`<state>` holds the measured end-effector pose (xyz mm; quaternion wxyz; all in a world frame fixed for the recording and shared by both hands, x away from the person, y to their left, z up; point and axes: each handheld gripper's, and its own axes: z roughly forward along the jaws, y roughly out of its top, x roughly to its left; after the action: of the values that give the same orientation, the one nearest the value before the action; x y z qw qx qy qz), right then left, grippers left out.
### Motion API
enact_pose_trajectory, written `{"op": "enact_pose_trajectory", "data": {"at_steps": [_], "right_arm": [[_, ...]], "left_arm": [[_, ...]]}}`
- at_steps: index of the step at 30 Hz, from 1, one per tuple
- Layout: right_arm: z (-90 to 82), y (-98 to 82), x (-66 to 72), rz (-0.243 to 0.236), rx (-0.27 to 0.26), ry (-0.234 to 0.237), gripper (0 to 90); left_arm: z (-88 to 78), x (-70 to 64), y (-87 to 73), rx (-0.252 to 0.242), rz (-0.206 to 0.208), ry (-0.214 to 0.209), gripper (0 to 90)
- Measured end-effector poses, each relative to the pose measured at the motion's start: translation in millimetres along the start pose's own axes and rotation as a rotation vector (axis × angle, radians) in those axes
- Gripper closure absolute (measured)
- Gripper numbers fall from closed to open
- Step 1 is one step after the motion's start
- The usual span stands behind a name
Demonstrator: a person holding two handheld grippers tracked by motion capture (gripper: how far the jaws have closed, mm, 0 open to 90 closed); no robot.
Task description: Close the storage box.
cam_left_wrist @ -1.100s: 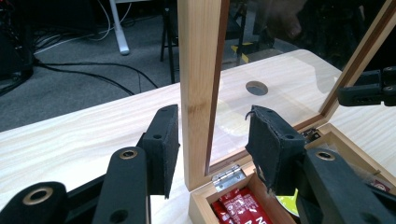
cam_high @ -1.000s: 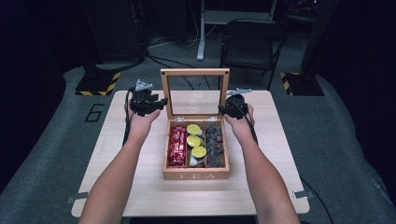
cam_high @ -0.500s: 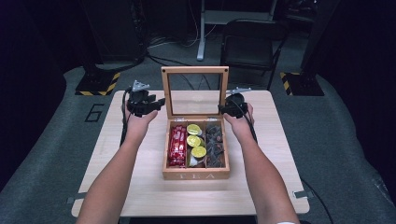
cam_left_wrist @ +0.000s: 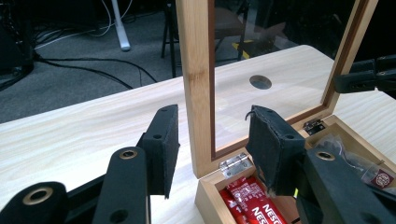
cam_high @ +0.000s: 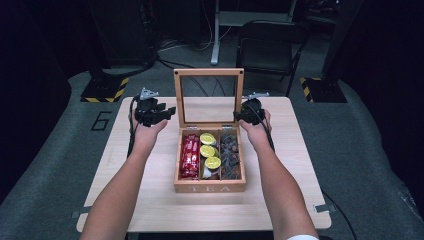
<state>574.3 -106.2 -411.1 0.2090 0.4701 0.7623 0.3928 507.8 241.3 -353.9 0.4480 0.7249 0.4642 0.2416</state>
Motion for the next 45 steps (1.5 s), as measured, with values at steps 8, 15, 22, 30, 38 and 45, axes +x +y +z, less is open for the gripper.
{"op": "enact_pose_trajectory", "data": {"at_steps": [8, 15, 22, 30, 38, 45], "right_arm": [[2.8, 0.6, -0.1, 0.019, 0.001, -0.008, 64.5], [3.7, 1.5, -0.2, 0.035, 0.01, -0.006, 64.4], [6.9, 2.0, 2.0, 0.056, 0.004, -0.034, 63.8], [4.0, 3.2, 10.5, 0.091, -0.016, -0.054, 51.5], [-9.8, 4.4, 16.4, 0.045, -0.014, -0.047, 45.9], [-29.3, -2.3, 21.0, 0.01, -0.053, -0.008, 41.4]], "left_arm": [[-3.0, 0.3, -3.6, 0.002, -0.001, -0.004, 53.1], [-1.0, 1.7, -7.3, 0.012, -0.003, -0.009, 53.1], [1.5, 1.5, -8.5, 0.015, -0.004, -0.013, 52.9], [1.5, 1.9, -12.1, 0.015, -0.02, -0.018, 50.6], [-0.7, 4.7, -16.4, 0.012, -0.05, -0.043, 46.8], [-6.0, 4.7, -19.7, 0.016, -0.053, -0.054, 44.5]]}}
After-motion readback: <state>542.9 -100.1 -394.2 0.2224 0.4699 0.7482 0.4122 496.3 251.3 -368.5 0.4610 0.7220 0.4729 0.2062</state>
